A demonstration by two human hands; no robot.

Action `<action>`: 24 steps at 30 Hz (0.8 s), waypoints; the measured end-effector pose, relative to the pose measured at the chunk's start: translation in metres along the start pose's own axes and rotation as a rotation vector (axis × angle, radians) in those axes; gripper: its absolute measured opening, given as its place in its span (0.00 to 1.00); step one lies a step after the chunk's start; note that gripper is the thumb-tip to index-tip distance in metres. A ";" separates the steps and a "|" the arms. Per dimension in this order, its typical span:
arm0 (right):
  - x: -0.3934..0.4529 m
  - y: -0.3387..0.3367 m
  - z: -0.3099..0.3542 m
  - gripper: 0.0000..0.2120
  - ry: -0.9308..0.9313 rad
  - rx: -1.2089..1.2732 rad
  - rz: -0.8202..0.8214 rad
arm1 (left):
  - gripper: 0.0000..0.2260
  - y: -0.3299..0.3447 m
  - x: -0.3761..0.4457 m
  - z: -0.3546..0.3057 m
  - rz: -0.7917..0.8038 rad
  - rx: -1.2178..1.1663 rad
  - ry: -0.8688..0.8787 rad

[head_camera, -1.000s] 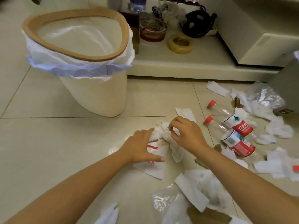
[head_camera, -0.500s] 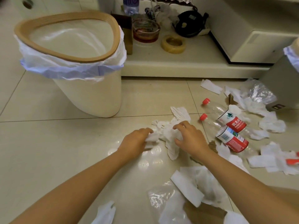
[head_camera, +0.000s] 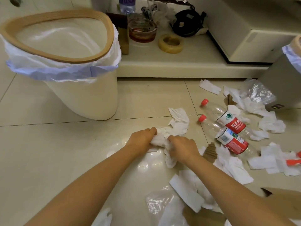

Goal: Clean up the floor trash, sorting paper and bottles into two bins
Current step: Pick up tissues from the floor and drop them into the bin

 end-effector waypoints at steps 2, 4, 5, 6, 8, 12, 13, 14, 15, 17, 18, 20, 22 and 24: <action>-0.004 -0.006 -0.003 0.09 0.004 0.009 -0.061 | 0.25 -0.007 -0.005 0.009 -0.026 0.006 -0.006; -0.010 -0.018 -0.011 0.08 0.007 0.064 -0.184 | 0.24 -0.018 -0.012 0.022 -0.056 -0.027 -0.027; -0.014 -0.025 -0.018 0.08 0.009 0.094 -0.262 | 0.23 -0.024 -0.015 0.029 -0.082 -0.050 -0.030; -0.017 -0.032 -0.025 0.08 0.009 0.117 -0.335 | 0.20 -0.030 -0.019 0.035 -0.117 -0.075 -0.022; -0.021 -0.041 -0.038 0.08 -0.010 0.149 -0.429 | 0.16 -0.041 -0.028 0.047 -0.183 -0.110 0.022; -0.013 -0.043 -0.038 0.07 -0.148 0.301 -0.377 | 0.14 -0.047 -0.043 0.064 -0.193 -0.028 0.150; -0.009 -0.040 -0.031 0.08 -0.179 0.309 -0.316 | 0.13 -0.046 -0.045 0.067 -0.194 0.005 0.169; -0.003 -0.034 -0.022 0.08 -0.201 0.290 -0.251 | 0.12 -0.046 -0.047 0.072 -0.199 0.023 0.170; 0.003 -0.028 -0.013 0.09 -0.208 0.260 -0.197 | 0.11 -0.046 -0.049 0.076 -0.207 0.023 0.161; 0.012 -0.017 0.003 0.08 -0.205 0.245 -0.127 | 0.10 -0.046 -0.052 0.081 -0.228 0.000 0.144; 0.016 -0.013 0.012 0.07 -0.209 0.256 -0.108 | 0.10 -0.045 -0.053 0.083 -0.234 -0.011 0.145; 0.019 -0.006 0.027 0.05 -0.224 0.244 -0.105 | 0.10 -0.042 -0.054 0.087 -0.238 -0.025 0.152; 0.018 -0.004 0.035 0.07 -0.230 0.201 -0.119 | 0.09 -0.040 -0.057 0.089 -0.228 -0.038 0.163; 0.015 -0.003 0.040 0.12 -0.235 0.167 -0.116 | 0.08 -0.039 -0.063 0.091 -0.223 -0.044 0.153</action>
Point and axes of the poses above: each hand's wrist, its own x-axis towards the middle knuckle, its own y-axis out of the palm, z = x × y, the point moved 8 cm from there along x, towards the middle knuckle, and after that the axes turned 12 degrees about z, right-handed, at the moved point
